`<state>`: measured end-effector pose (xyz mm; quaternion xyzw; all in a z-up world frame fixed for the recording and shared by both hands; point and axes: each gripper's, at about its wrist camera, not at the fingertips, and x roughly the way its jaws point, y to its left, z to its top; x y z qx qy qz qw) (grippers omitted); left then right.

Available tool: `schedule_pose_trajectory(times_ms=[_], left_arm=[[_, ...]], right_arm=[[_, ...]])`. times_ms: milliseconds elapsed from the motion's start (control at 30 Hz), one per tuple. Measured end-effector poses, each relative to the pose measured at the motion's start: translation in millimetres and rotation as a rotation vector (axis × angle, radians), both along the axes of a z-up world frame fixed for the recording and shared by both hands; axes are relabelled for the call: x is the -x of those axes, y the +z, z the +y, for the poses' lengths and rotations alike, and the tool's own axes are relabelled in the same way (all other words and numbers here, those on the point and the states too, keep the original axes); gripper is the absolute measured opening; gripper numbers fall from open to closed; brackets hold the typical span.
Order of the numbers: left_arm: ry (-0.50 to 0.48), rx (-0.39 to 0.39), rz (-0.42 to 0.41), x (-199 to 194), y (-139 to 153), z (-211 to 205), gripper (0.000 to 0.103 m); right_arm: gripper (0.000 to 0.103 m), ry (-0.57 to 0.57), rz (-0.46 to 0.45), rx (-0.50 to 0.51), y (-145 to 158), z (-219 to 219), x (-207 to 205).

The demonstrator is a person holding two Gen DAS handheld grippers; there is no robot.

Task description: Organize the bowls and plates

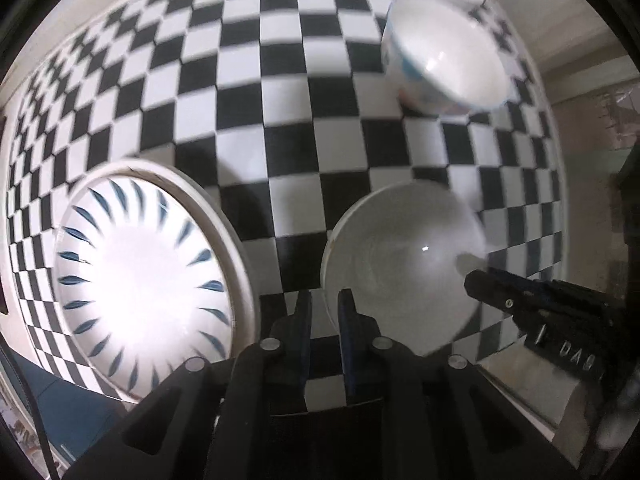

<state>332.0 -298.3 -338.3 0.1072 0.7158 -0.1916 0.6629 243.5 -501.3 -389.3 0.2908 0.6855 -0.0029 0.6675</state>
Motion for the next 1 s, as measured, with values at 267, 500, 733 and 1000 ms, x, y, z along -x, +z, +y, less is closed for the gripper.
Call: schedule_pose_trajectory(times_ms=[267, 500, 733, 1000], left_arm=[[0.038, 0.051, -0.190, -65, 53, -26, 0.025], [-0.011, 0.054, -0.189, -163, 44, -102, 0.025], [-0.100, 0.033, -0.123, -227, 3, -179, 0.025], [-0.153, 0.000, -0.048, -257, -44, -228, 0.025]], right_arm=[[0.060, -0.122, -0.204, 0.110, 68, -60, -21], [0.060, -0.242, -0.227, 0.157, 69, -130, -97], [0.060, -0.301, -0.184, 0.118, 41, -178, -171], [0.060, -0.309, -0.096, 0.075, 1, -189, -208]])
